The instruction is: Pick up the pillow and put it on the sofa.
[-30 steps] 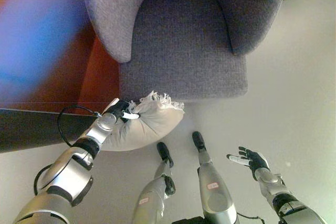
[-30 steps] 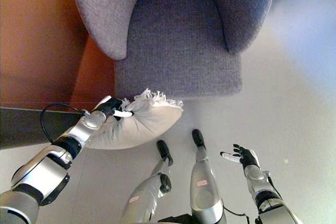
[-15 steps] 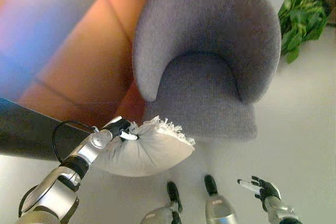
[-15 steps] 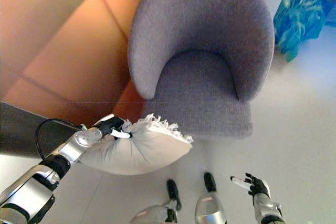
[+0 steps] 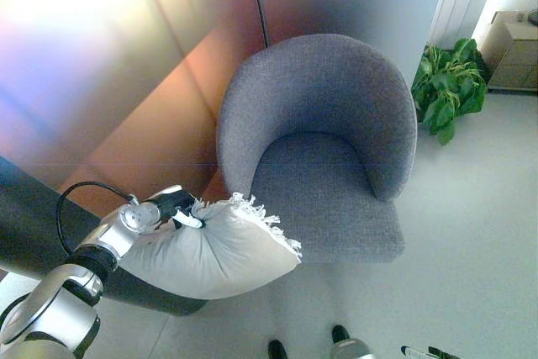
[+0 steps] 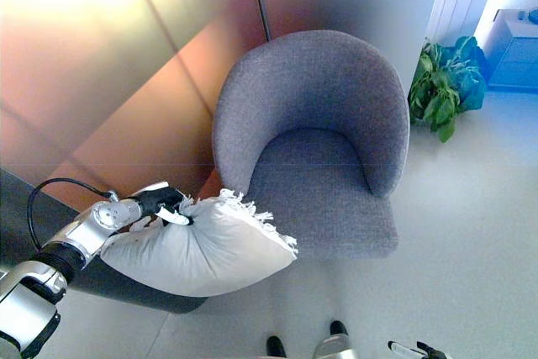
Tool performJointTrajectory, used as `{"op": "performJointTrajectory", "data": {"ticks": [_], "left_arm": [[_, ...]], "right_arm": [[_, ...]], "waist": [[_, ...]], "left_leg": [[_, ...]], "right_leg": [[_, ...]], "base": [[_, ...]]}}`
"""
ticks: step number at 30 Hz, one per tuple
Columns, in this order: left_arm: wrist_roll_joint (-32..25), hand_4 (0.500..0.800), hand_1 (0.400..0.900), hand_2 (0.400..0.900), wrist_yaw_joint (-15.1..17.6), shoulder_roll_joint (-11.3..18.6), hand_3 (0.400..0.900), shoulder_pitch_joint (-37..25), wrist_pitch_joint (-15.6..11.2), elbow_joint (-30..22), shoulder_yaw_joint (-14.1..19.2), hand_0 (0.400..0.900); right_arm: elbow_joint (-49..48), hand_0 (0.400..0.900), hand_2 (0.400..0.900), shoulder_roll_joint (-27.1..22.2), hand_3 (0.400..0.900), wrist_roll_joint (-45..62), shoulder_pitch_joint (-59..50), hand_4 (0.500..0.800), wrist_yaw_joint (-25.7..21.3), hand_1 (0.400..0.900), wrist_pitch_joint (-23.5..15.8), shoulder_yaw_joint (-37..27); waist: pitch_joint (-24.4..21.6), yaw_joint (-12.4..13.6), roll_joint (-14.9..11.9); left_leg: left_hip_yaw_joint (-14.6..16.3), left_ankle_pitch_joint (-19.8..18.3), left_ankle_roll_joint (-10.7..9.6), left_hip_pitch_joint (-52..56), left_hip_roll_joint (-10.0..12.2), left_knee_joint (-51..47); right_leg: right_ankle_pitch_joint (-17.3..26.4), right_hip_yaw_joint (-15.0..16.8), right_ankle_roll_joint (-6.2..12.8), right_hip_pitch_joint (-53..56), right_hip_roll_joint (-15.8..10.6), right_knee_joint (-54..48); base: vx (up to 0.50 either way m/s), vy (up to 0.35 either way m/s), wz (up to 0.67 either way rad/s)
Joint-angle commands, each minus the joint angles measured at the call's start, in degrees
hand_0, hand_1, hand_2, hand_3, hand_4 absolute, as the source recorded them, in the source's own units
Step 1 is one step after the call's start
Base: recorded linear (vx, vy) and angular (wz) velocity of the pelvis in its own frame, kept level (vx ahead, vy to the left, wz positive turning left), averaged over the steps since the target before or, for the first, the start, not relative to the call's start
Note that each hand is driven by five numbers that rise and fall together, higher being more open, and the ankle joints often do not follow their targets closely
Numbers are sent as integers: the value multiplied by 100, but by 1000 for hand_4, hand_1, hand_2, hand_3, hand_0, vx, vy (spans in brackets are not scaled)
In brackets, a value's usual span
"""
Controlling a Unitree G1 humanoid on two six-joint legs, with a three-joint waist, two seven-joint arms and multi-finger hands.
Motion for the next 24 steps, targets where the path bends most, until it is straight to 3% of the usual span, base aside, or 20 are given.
{"op": "performJointTrajectory", "data": {"ticks": [1, 11, 18, 24], "left_arm": [[47, 500, 400, 400, 134, 910, 400, -1928, -372, 159, 277, 400], [-78, 500, 400, 400, -108, 949, 400, -3047, -220, 365, -317, 400], [27, 500, 400, 400, -83, 702, 400, -3518, -102, 493, -691, 400], [4, 500, 400, 400, -100, 496, 400, -3710, 21, 656, -794, 400]], "right_arm": [[190, 900, 900, -176, 900, 249, 100, 800, -98, 900, -63, -45], [325, 900, 900, -55, 900, 508, 132, 800, -166, 900, -53, -21], [381, 900, 900, 7, 900, 734, 181, 800, -229, 900, -39, -39], [427, 900, 900, 50, 900, 860, 301, 800, -261, 900, -105, -116]], "waist": [[-671, -53, 102], [-775, -196, 144], [-822, -384, 185], [-833, -575, 218]], "left_leg": [[395, -492, -221, 562, -215, 33], [496, -516, -210, 625, -174, 33], [608, -546, -194, 649, -144, 33], [781, -558, -183, 700, -96, 33]], "right_leg": [[72, 268, 325, -79, 179, 118], [117, 395, 384, -77, 235, 109], [139, 560, 413, -123, 298, 113], [158, 706, 432, -157, 340, 121]], "base": [[27, -51, -7], [25, -48, -11], [11, -51, -19], [21, -56, -20]]}}
